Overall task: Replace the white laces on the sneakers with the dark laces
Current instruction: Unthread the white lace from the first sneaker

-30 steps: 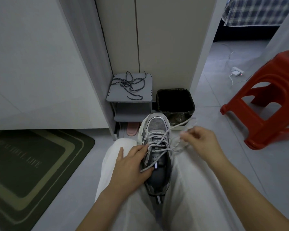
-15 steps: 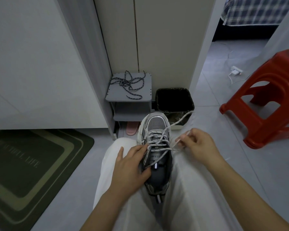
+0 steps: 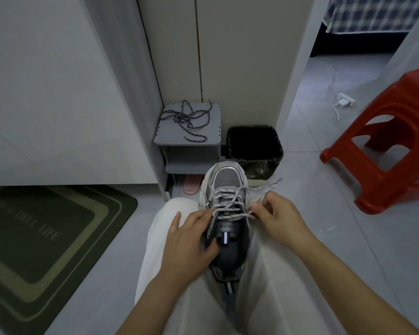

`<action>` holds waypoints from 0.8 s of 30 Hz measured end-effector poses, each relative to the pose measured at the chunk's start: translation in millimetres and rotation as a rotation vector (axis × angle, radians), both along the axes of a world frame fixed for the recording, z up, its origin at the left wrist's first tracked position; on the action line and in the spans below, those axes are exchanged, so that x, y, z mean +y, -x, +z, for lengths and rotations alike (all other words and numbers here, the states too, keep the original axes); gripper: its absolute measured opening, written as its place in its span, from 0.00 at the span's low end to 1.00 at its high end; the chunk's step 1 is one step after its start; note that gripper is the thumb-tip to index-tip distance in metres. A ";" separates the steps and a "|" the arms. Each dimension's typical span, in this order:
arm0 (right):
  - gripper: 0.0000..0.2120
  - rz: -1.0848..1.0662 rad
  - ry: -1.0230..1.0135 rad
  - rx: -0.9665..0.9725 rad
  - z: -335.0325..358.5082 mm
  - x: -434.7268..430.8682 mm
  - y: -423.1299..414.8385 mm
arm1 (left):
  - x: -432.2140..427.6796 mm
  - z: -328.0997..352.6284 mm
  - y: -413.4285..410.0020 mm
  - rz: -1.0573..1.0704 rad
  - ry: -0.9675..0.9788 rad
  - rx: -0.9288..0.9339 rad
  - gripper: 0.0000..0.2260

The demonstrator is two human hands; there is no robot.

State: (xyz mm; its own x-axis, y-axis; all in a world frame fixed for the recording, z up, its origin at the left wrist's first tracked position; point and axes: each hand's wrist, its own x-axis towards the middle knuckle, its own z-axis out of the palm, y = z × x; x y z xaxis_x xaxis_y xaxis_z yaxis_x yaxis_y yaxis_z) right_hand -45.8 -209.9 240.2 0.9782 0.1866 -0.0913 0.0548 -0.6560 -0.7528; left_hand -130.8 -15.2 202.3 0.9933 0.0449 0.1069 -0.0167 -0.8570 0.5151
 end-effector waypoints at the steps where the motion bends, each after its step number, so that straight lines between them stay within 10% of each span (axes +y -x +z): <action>1: 0.12 -0.048 -0.077 0.039 1.1 -0.6 -1.8 | 0.4 -0.5 -0.6 -0.002 0.015 0.000 0.32; 6: 0.07 -0.185 -0.644 0.203 7.5 -4.1 -4.7 | 0.4 -3.2 -2.8 -0.001 0.054 0.002 0.31; 24: 0.06 -0.011 -0.531 0.160 -0.4 1.7 -0.9 | -0.2 3.5 -0.3 -0.023 0.069 -0.016 0.29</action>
State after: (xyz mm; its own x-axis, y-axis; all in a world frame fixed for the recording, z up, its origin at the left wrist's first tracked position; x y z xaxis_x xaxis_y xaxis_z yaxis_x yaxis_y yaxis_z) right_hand -44.9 -208.2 239.9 0.9619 0.2375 -0.1355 -0.0923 -0.1843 -0.9785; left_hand -130.5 -15.4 205.7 0.9923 0.0303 0.1198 -0.0442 -0.8186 0.5727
